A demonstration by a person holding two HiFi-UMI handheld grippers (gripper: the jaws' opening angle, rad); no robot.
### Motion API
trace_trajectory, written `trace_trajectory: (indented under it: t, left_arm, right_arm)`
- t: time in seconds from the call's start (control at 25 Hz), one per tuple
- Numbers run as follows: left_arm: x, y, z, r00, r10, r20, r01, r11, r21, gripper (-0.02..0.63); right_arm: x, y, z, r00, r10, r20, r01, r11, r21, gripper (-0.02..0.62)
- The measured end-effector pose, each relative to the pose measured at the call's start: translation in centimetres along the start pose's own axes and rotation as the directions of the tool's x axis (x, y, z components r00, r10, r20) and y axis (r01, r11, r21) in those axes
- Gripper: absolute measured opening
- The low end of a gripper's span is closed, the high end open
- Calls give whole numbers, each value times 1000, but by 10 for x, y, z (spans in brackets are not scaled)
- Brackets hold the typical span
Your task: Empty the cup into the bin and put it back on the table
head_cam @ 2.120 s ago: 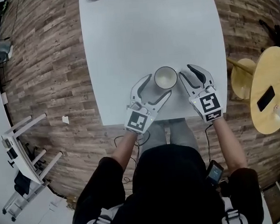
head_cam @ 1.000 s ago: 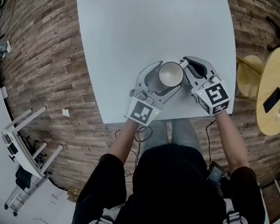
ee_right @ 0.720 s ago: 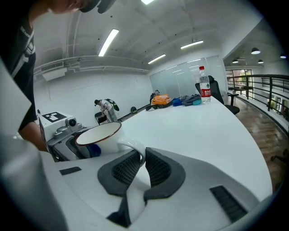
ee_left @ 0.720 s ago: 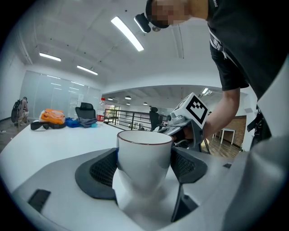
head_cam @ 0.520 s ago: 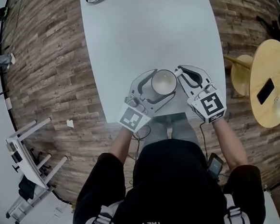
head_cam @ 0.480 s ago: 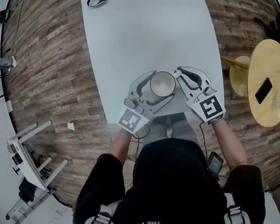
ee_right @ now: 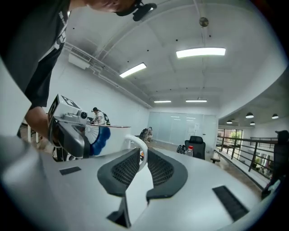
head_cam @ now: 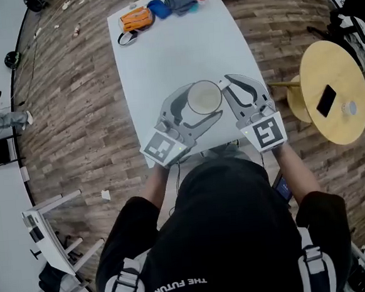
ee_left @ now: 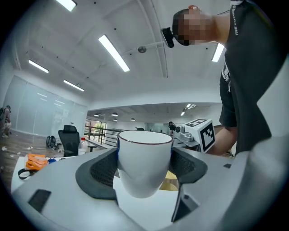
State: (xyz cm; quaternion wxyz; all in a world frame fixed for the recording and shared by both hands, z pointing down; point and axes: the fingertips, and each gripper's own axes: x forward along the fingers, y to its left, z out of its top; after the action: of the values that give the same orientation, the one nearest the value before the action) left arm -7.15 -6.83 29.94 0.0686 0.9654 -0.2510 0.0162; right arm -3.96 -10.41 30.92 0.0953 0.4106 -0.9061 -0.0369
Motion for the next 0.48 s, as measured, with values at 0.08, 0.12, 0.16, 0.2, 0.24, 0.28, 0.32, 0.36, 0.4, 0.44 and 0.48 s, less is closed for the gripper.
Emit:
trace_trajectory:
  t: [0.08,0.12,0.16,0.2,0.24,0.28,0.32,0.36,0.4,0.44,0.48]
  left_arm:
    - [10,-2,3,999,-40,-12,40,999,-6,362]
    - [17,-5,3,998,-68,-15,68,998,2,362]
    - [26,-10,3,995,-99,-15,99,995,7,362]
    - [34,-16,2,992,-128,-13,128,992,4,362]
    - [42,-23,0,988,-154,-14,154,988,-5,362]
    - [51,-30,-3,984,-179,-19,179,984,-14,362]
    - [62,-39,-7,978,-209,-24,208,978,-19,362]
    - [75,-50,-11,968,-248,-29,247,969,-19,362]
    - [89,-64,-14,954,-297,-34,296,955,-21,362]
    - [103,-82,-18,935,-352,-37,352,936,-25,362]
    - [117,-100,-21,912,-408,-41,407,913,-30,362]
  right_arm:
    - [-5,-15,7,999,-42,19,41,998,46,50]
    - [-11,-23,9,997,-65,31,63,996,56,49]
    - [-18,-30,8,996,-85,30,83,994,64,48]
    - [-27,-35,4,994,-103,21,101,992,72,48]
    - [-37,-41,0,992,-123,11,122,989,82,48]
    - [-48,-48,-5,989,-149,3,148,985,94,48]
    - [-61,-57,-10,984,-178,-6,178,979,101,48]
    - [-77,-66,-16,977,-213,-21,214,971,105,48]
    - [-97,-76,-23,966,-257,-42,260,960,105,48]
    - [-119,-84,-30,950,-305,-67,311,944,106,49]
    - [-142,-91,-37,932,-352,-90,360,927,108,48]
